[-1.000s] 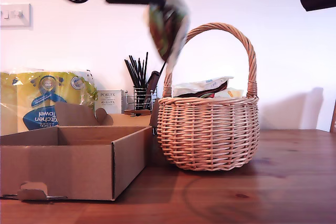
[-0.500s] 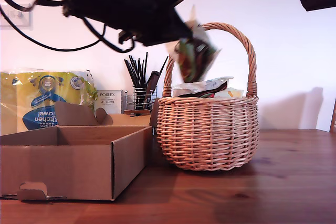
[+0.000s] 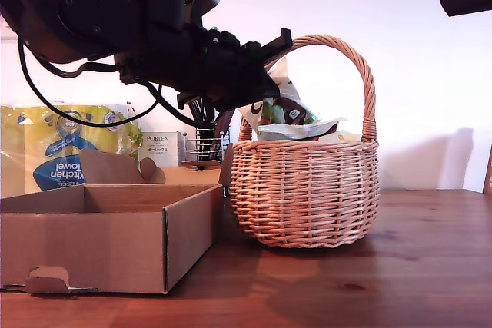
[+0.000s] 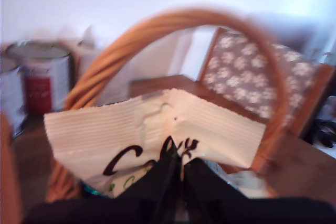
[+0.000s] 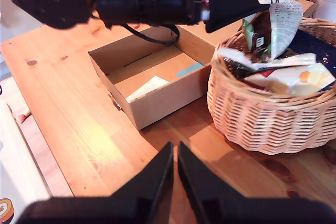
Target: Move the bags of Easter eggs from the cardboard box on the left into the woven basket on the right side.
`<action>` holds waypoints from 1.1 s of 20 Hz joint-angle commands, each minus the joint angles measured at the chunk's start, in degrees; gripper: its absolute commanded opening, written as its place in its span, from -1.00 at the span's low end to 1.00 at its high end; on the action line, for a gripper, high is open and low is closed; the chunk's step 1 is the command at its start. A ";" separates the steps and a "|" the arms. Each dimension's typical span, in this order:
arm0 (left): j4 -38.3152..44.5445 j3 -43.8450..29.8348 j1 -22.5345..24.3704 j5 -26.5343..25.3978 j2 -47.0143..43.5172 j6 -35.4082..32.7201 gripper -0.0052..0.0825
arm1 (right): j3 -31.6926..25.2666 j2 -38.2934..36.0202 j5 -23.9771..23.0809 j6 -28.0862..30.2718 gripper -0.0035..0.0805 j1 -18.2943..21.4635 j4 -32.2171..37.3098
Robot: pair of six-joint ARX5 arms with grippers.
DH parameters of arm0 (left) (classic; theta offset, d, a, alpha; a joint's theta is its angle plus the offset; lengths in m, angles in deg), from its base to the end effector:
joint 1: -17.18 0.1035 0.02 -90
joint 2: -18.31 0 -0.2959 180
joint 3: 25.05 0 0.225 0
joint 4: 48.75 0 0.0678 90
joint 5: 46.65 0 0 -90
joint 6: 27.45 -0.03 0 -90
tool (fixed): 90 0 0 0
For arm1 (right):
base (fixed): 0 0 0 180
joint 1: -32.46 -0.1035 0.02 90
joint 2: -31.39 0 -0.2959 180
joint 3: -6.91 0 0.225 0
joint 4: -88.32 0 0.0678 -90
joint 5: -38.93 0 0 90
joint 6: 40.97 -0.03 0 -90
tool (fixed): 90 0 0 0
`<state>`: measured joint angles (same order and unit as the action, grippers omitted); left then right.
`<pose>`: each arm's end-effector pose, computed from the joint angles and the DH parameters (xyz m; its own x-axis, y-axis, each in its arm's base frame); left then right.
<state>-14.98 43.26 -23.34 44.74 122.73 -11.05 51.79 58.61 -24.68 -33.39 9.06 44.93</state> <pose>0.2832 -0.2430 0.2535 0.7436 -0.6674 -0.0408 0.6320 0.7214 -0.2831 0.0466 0.0347 0.2660 0.5641 0.7284 -0.3889 -0.7695 0.6346 0.0724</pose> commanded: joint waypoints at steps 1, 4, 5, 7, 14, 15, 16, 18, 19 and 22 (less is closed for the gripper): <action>2.03 0.57 -0.61 -0.39 2.36 0.81 -0.94 | 0.31 -0.02 0.00 0.17 -0.95 -0.20 0.44; 2.21 2.08 -2.05 -0.42 3.96 1.64 -0.94 | 0.31 0.00 0.00 0.17 -0.95 -0.20 0.46; 1.97 2.62 -2.56 -0.94 4.09 1.64 -0.94 | 0.31 0.00 0.00 0.17 -0.95 -0.20 0.42; 1.79 4.20 -3.65 -4.11 5.40 1.60 -0.94 | 0.31 0.00 0.00 0.17 -0.95 -0.20 0.42; -4.79 10.58 -3.91 -4.87 10.75 1.64 -0.81 | 0.31 -0.02 0.02 0.17 -0.95 -0.20 0.17; -5.99 11.08 -3.91 -4.87 10.73 1.64 -0.62 | 0.31 -0.02 0.02 0.17 -0.95 -0.20 0.22; -6.47 11.54 -3.91 -4.92 10.73 1.62 -0.40 | 0.31 -0.02 0.02 0.17 -0.95 -0.20 0.24; -6.95 12.41 -3.89 -4.90 10.73 1.57 -0.22 | 0.31 -0.02 0.07 0.17 -0.95 -0.22 0.24; -7.34 12.98 -3.91 -4.79 10.69 1.57 -0.22 | 0.31 -0.02 0.07 0.17 -0.95 -0.20 0.22; -8.61 13.55 -3.93 -0.66 9.66 0.92 -0.22 | 0.31 -0.02 0.04 0.17 -0.95 -0.20 0.22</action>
<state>-23.53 56.79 -27.03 43.21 131.73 -9.78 51.79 58.61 -24.68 -33.39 9.06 44.91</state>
